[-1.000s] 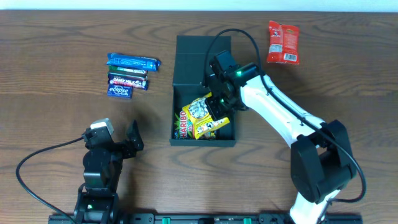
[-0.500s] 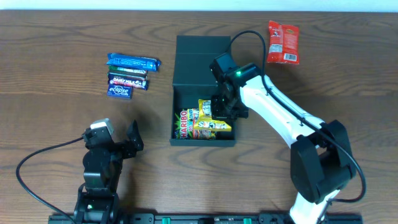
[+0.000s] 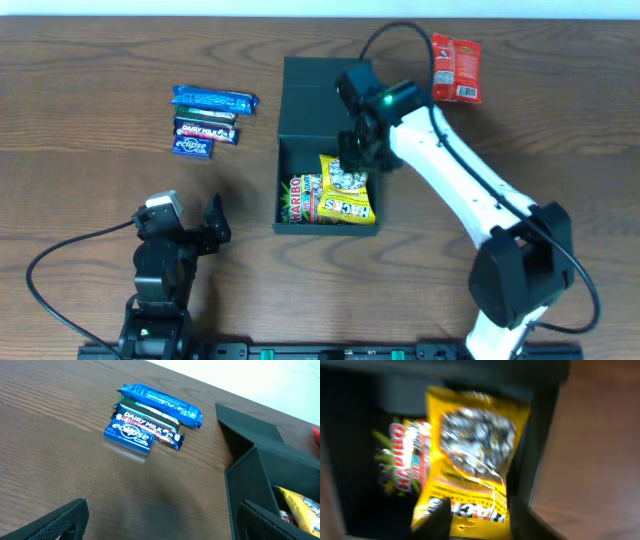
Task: Pack container
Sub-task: 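Push the yellow bag down into the box with the right gripper, then withdraw the right gripper from the box toward the red bag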
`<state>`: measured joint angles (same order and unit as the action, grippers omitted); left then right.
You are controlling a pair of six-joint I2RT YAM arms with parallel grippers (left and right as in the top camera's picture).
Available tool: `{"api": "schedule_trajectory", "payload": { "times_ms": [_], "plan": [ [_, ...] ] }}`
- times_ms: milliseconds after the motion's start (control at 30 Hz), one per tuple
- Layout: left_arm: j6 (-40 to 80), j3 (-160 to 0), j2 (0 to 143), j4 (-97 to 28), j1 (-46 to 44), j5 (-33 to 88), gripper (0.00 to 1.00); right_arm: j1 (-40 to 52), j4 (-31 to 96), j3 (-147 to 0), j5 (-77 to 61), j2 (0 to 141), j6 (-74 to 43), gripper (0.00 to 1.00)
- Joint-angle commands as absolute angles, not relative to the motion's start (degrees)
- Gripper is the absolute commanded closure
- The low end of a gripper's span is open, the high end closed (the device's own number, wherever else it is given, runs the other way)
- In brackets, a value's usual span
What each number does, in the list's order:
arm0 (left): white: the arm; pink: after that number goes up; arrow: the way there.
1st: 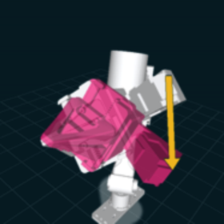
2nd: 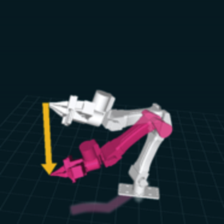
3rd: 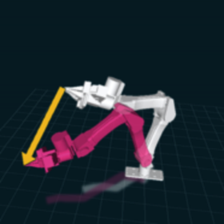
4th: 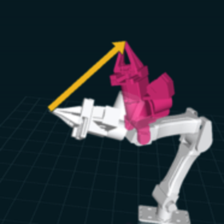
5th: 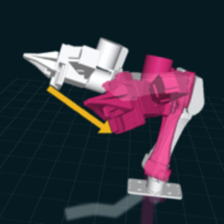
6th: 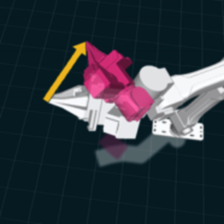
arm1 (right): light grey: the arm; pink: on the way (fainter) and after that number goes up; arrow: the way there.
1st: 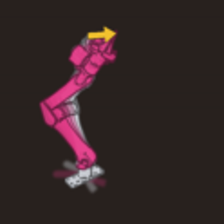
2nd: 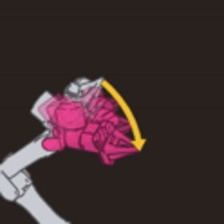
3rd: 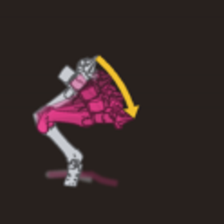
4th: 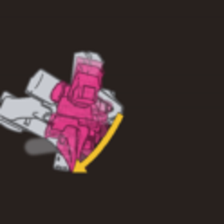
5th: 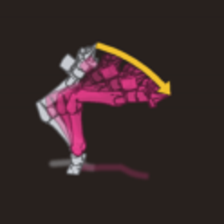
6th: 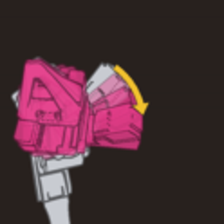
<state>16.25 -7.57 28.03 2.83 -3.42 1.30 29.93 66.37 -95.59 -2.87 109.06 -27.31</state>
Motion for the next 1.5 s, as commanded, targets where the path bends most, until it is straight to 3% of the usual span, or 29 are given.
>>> {"api": "schedule_trajectory", "payload": {
  "times_ms": [0, 233, 800, 1033, 1233, 1267, 1300, 1333, 1400, 1467],
  "plan": [
    [15.2, -7.5, 28.1, 2.9, -3.3, 1.5, 0.05, 30.5, 66.4, -97.5, -3.0, 106.4, -22.8, 0.99],
    [14.5, -7.5, 28.1, 2.9, -3.3, 1.5, 0.05, 32.8, 64.9, -89.8, -9.4, 106.5, -14.4, 0.98],
    [14.5, -7.5, 28.1, 2.8, -3.3, 1.5, 0.05, 34.0, 51.5, -71.7, -11.1, 106.5, -12.6, 0.98],
    [14.5, -7.5, 28.1, 2.8, -3.3, 1.5, 0.05, 33.9, 51.9, -74.6, -11.0, 106.4, -12.8, 0.98],
    [14.5, -7.5, 28.1, 2.8, -3.3, 1.5, 0.05, 33.0, 54.9, -88.9, -10.5, 103.2, -12.8, 0.99],
    [14.5, -7.5, 28.1, 2.8, -3.3, 1.5, 0.05, 32.2, 54.2, -91.4, -9.7, 102.5, -12.8, 0.95],
    [14.5, -7.5, 28.1, 2.8, -3.3, 1.5, 0.05, 31.2, 53.2, -93.7, -8.6, 101.9, -12.8, 0.64],
    [14.5, -7.5, 28.1, 2.8, -3.3, 1.5, 0.05, 30.4, 52.4, -95.2, -7.8, 101.6, -12.8, 0.5],
    [14.5, -7.5, 28.1, 2.8, -3.3, 1.5, 0.05, 28.2, 51.1, -98.4, -7.7, 101.5, -12.5, 0.59],
    [14.5, -7.5, 28.1, 2.8, -3.3, 1.5, 0.05, 26.4, 50.5, -100.3, -7.7, 101.5, -12.6, 0.53]
  ]
}}
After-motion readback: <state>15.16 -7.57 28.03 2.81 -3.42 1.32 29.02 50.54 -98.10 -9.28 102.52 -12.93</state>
